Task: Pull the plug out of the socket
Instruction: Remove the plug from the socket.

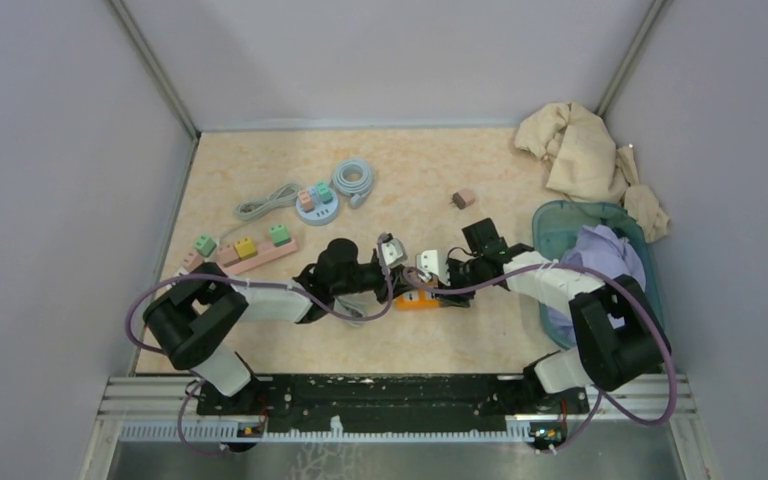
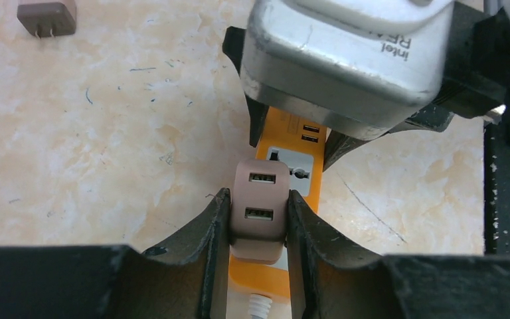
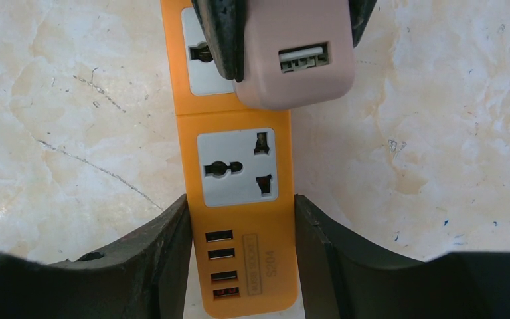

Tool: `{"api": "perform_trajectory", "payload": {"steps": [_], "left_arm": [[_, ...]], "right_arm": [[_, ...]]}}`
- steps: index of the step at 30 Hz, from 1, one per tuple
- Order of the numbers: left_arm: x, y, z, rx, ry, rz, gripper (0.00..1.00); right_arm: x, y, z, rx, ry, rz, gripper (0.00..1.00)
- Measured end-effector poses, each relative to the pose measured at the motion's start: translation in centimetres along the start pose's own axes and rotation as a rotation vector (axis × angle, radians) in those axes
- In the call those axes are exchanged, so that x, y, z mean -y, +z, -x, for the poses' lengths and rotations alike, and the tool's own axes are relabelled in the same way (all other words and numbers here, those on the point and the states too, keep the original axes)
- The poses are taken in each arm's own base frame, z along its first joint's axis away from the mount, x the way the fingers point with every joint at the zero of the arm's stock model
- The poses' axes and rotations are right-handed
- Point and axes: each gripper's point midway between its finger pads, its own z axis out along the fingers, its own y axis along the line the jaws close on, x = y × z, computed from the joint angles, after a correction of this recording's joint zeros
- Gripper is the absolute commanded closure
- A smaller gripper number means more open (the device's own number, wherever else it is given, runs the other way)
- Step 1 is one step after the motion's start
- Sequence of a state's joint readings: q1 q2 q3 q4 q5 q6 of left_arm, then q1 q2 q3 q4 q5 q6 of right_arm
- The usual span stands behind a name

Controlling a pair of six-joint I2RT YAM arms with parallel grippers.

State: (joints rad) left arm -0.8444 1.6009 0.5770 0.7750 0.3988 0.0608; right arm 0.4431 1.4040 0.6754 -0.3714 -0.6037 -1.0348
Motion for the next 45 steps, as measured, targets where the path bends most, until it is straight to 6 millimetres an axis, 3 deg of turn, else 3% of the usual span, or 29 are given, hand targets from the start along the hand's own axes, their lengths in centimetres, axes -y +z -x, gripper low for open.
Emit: {"api": "perform_trajectory", "payload": {"steps": [11, 16, 21, 29, 32, 33, 35, 36, 37, 40, 45], "left_arm": [[0.9, 0.2, -0.1, -0.060, 0.208, -0.036, 1.00], [1.2, 0.3, 0.1, -0.050, 0.188, -0.047, 0.99], [1.5, 0.6, 2.0, 0.016, 0.154, -0.059, 0.99], [0.0, 0.5, 2.2, -0.013, 0.185, 0.009, 0.99], [-0.5, -0.2, 2.4, -0.006, 0.144, 0.028, 0.99], [-0.7, -0.6, 2.3, -0.005, 0.113, 0.038, 1.00], [-1.1, -1.6, 2.1, -0.002, 0.057, 0.059, 1.00], [-1.3, -2.0, 2.0, 0.001, 0.022, 0.068, 0.99], [-1.5, -2.6, 1.9, 0.008, -0.021, 0.081, 0.99], [-2.1, -3.6, 2.7, 0.049, -0.125, 0.101, 1.00], [-3.0, -4.7, 6.1, 0.186, -0.294, 0.074, 0.99]], "right_arm": [[0.1, 0.0, 0.0, -0.001, 0.006, -0.006, 1.00], [0.1, 0.0, 0.0, -0.001, 0.007, -0.006, 1.00], [0.1, 0.1, -0.7, -0.030, 0.030, -0.012, 1.00], [0.2, 0.1, -0.7, -0.031, 0.039, -0.016, 1.00], [0.2, 0.0, -0.6, -0.031, 0.047, -0.016, 0.69], [0.2, 0.0, -0.6, -0.033, 0.058, -0.014, 0.49], [0.2, -0.4, -0.8, -0.042, 0.092, -0.004, 0.24], [0.0, -0.5, -0.8, -0.044, 0.115, 0.003, 0.07], [0.1, -0.8, -0.9, -0.046, 0.141, 0.010, 0.02], [1.0, -2.1, -0.1, -0.016, 0.193, 0.008, 0.01], [3.9, -5.1, 2.8, 0.089, 0.230, -0.014, 0.01]]}}
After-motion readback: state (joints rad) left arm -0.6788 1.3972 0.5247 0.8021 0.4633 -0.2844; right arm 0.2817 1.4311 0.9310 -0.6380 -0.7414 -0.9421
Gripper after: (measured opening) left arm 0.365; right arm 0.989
